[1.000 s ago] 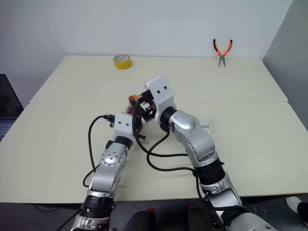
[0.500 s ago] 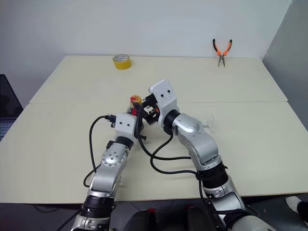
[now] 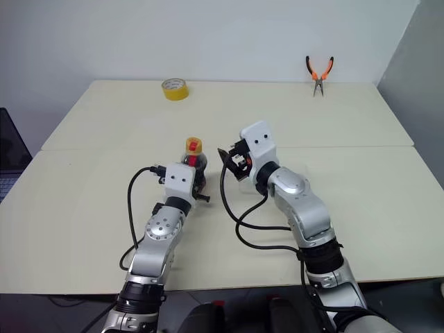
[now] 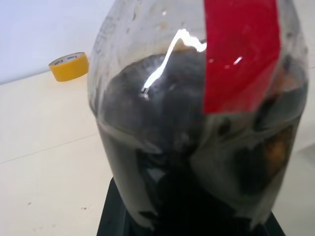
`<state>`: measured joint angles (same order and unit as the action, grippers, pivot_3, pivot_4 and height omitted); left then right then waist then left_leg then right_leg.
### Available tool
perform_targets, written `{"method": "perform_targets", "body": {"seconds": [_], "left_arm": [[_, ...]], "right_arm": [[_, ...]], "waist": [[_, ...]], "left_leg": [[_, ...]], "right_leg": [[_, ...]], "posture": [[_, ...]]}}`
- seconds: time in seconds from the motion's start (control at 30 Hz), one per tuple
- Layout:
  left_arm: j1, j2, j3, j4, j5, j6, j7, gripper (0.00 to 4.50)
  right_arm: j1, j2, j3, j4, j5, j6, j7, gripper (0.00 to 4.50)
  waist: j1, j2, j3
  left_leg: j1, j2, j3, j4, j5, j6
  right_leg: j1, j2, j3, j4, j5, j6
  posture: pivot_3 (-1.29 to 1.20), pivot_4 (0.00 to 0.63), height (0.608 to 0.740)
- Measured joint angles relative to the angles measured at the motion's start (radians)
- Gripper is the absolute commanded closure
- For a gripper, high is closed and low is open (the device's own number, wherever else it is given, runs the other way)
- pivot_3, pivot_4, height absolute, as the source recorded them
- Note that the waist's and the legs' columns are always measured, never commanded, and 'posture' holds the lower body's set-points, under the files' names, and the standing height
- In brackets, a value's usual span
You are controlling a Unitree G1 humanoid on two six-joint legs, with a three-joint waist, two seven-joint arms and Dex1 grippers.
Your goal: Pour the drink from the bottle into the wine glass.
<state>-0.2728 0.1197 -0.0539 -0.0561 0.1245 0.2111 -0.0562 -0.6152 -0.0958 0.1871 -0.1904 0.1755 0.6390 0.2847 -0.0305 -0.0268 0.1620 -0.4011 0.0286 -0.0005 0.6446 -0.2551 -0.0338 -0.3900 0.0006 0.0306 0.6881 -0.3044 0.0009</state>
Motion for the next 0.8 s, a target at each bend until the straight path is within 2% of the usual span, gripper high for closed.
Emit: {"method": "perform_targets", "body": {"seconds": [0.17,0.37,0.53,0.8], "left_arm": [[0.000,0.000,0.000,0.000,0.000,0.000,0.000,3.74],[0.000,0.000,0.000,0.000,0.000,-0.001,-0.001,3.74],[-0.002,0.000,-0.001,0.001,0.000,-0.001,-0.001,3.74],[-0.002,0.000,0.000,0.002,0.001,-0.001,0.000,3.74]], "right_arm": [[0.000,0.005,-0.015,-0.030,0.051,0.039,0.031,0.89],[-0.064,0.114,-0.038,-0.088,0.171,0.170,0.034,0.89],[-0.116,0.172,-0.022,-0.031,0.161,0.175,0.000,0.89],[-0.149,0.180,0.004,0.107,0.101,0.093,-0.008,0.89]], "waist": [[0.000,0.000,0.000],[-0.001,0.000,0.000],[0.001,0.000,0.000],[0.001,0.000,0.000]], "left_leg": [[0.000,0.000,0.000,0.000,0.000,0.000],[0.000,0.000,-0.001,0.000,0.000,0.000],[0.000,0.000,0.000,0.000,0.000,0.000],[0.000,0.000,0.000,0.000,0.000,0.000]], "right_leg": [[0.000,0.000,0.000,0.000,0.000,0.000],[0.000,0.000,0.000,0.000,0.000,0.000],[0.000,0.000,0.000,0.000,0.000,0.000],[0.000,0.000,0.000,0.000,0.000,0.000]], "posture": [[0.00,0.150,0.740],[0.00,0.150,0.740],[0.00,0.150,0.740],[0.00,0.150,0.740]]}}
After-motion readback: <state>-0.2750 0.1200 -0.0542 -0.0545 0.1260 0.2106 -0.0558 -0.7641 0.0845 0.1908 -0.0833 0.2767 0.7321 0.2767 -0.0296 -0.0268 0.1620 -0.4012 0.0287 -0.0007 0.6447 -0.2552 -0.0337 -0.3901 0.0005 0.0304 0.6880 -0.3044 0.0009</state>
